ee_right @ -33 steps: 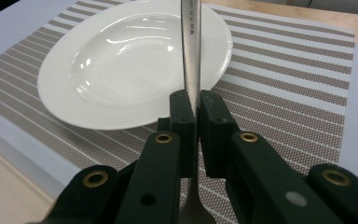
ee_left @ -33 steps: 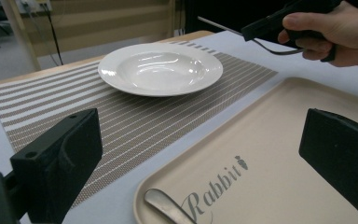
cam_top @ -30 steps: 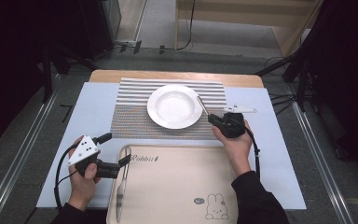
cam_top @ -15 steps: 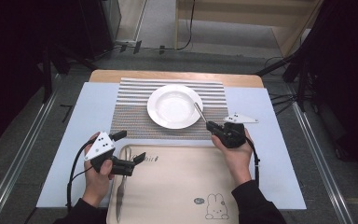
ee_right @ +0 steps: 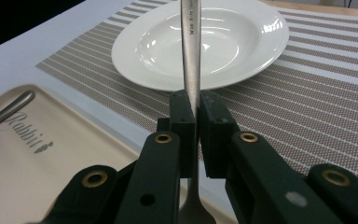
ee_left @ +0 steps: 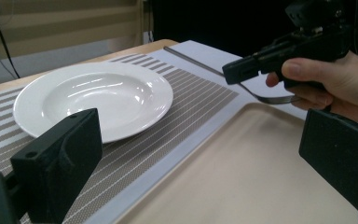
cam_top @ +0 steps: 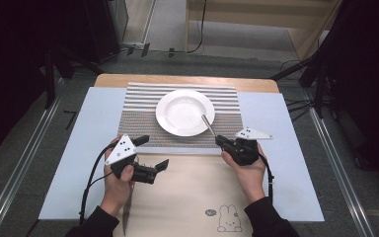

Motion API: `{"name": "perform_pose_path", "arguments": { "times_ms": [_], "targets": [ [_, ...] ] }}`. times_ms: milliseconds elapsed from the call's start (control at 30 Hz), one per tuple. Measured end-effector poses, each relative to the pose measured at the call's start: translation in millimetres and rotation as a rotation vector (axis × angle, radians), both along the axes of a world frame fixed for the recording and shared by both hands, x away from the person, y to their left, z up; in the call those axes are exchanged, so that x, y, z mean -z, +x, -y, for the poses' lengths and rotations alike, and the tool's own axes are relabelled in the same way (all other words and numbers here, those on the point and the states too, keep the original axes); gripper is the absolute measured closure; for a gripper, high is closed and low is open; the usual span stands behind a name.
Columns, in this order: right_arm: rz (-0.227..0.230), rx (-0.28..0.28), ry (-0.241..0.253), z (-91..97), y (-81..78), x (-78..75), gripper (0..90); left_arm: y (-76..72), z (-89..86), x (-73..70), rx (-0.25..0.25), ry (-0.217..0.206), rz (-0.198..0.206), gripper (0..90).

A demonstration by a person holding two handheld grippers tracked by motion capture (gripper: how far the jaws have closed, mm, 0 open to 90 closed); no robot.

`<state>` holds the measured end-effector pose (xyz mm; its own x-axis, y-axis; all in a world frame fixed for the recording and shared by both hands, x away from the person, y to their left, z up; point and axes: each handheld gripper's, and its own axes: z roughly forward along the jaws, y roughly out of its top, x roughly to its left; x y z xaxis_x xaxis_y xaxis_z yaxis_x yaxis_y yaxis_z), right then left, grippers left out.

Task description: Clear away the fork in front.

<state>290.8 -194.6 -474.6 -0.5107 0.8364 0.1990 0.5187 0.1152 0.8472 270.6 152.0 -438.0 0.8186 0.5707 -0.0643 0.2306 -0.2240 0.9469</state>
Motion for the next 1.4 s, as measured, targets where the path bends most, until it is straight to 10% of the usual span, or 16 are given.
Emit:
{"name": "perform_pose_path", "arguments": {
  "times_ms": [900,1400],
  "targets": [
    [0.046,-0.135,0.031,-38.7,-33.2,-5.5,83.4,3.6,20.2,9.0,0.060,-0.039,-0.080,5.5],
    [0.078,-0.206,0.040,-58.7,-46.3,-12.8,83.4,1.9,27.1,16.8,0.010,-0.057,-0.132,20.9]
  ]
}}
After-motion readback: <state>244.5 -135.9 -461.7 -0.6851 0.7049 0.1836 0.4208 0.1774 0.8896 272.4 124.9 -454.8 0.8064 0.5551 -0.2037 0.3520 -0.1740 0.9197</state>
